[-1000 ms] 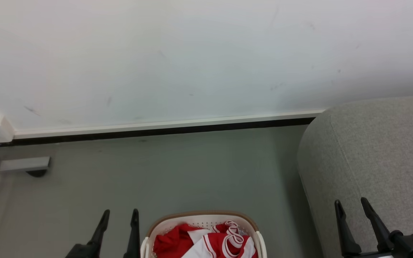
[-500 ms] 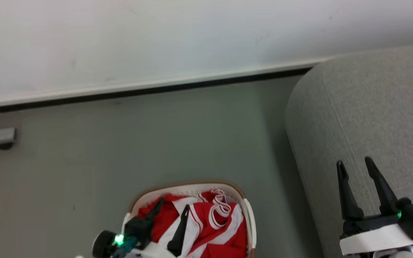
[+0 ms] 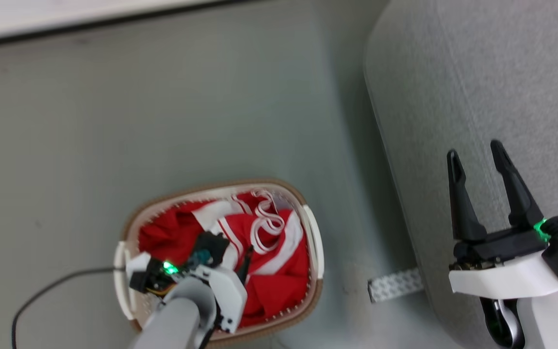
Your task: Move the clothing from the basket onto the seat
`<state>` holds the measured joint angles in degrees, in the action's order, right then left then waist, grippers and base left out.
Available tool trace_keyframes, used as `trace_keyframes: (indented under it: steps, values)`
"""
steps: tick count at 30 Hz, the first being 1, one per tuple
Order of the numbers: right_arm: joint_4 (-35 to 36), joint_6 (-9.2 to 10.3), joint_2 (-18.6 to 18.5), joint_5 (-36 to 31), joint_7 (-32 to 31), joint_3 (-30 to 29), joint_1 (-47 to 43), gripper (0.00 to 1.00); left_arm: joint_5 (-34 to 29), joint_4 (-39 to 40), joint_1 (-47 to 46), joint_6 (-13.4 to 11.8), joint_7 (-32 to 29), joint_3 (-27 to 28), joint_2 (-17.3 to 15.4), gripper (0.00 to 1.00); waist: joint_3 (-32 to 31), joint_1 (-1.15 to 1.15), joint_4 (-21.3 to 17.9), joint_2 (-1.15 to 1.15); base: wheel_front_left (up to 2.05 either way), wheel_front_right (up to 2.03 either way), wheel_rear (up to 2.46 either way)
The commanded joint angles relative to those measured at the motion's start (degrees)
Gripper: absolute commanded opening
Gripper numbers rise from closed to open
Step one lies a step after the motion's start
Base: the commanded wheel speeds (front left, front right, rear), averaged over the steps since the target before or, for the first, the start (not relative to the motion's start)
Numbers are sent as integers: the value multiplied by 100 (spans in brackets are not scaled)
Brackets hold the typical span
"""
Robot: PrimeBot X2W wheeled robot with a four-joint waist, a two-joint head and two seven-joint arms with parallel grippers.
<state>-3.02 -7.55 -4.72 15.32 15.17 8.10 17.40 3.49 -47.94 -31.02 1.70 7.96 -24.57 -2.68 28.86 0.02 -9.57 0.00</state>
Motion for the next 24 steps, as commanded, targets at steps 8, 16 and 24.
trace_keyframes:
  steps: [8,16,24]
  values:
    - [363,12,78,-39,-3,68,436,100,-154,-1069,-1083,-201,-281,20,-240,100,1298,-2,-493,0,0,0,0]
    - [433,12,131,-54,-3,150,533,100,-189,-1689,-1745,-416,-238,51,-464,100,1669,-2,-547,0,0,0,0]
    - [455,12,143,-59,-2,170,612,100,-27,-2011,-2049,-285,-174,46,-460,100,1861,-2,-542,0,0,0,0]
